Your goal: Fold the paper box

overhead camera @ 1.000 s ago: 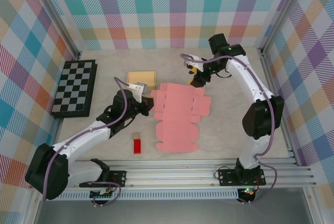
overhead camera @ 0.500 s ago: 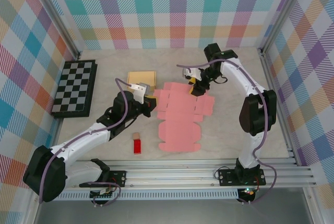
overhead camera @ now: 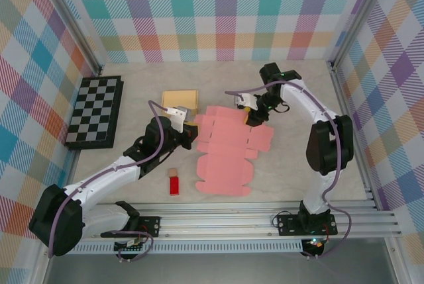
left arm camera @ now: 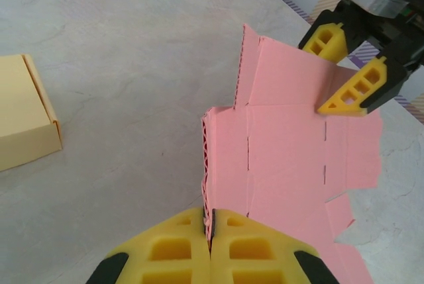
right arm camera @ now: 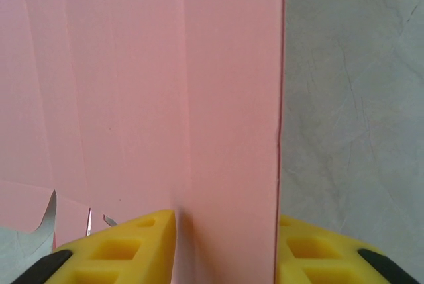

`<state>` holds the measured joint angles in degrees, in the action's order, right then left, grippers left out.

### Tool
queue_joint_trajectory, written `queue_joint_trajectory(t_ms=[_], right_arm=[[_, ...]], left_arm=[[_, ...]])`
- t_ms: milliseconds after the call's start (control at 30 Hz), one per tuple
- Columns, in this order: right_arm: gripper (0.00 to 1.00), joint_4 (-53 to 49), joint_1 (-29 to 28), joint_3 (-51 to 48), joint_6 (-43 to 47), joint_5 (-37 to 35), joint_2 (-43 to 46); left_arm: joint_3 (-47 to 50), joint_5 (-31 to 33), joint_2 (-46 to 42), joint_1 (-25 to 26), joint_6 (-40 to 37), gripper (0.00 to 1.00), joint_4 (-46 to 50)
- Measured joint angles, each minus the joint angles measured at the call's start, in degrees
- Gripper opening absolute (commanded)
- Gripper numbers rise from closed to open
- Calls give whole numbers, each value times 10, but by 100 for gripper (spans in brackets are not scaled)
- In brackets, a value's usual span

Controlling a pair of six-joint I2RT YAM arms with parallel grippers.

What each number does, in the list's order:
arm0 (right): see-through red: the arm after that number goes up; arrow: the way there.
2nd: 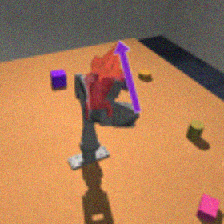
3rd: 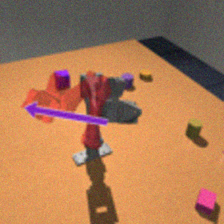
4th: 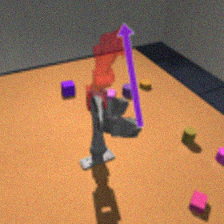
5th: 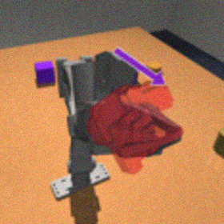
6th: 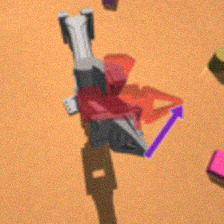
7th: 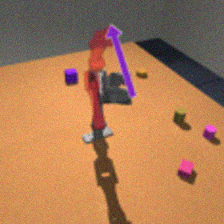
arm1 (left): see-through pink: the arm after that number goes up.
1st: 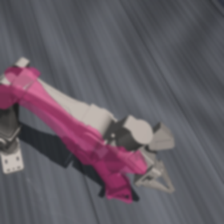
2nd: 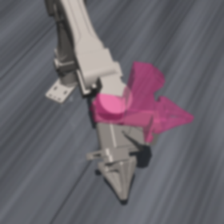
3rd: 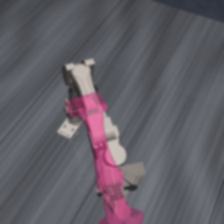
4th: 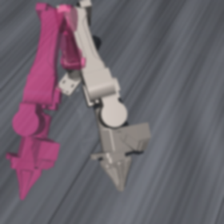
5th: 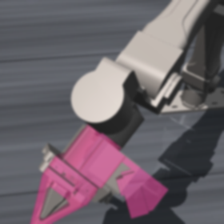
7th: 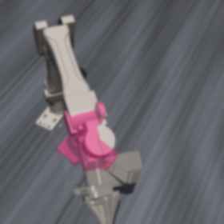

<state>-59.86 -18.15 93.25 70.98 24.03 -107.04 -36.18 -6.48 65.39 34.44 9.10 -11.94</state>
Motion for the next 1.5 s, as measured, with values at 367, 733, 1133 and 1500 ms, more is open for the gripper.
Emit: queue_joint_trajectory(t_ms=[367, 733, 1133, 1500], right_arm=[[32, 7, 0, -2, -2, -9, 47], [37, 11, 0, -7, -15, -11, 49], [53, 26, -2, -6, -35, -39, 26], [51, 33, -2, 33, -41, -52, 4]], left_arm=[[0, 7, 0, 3, 0, 0, 3], [0, 10, 0, 12, -2, 0, 13], [0, 10, -13, 15, -6, 0, 13], [0, 10, -13, 16, -7, 0, 13]])
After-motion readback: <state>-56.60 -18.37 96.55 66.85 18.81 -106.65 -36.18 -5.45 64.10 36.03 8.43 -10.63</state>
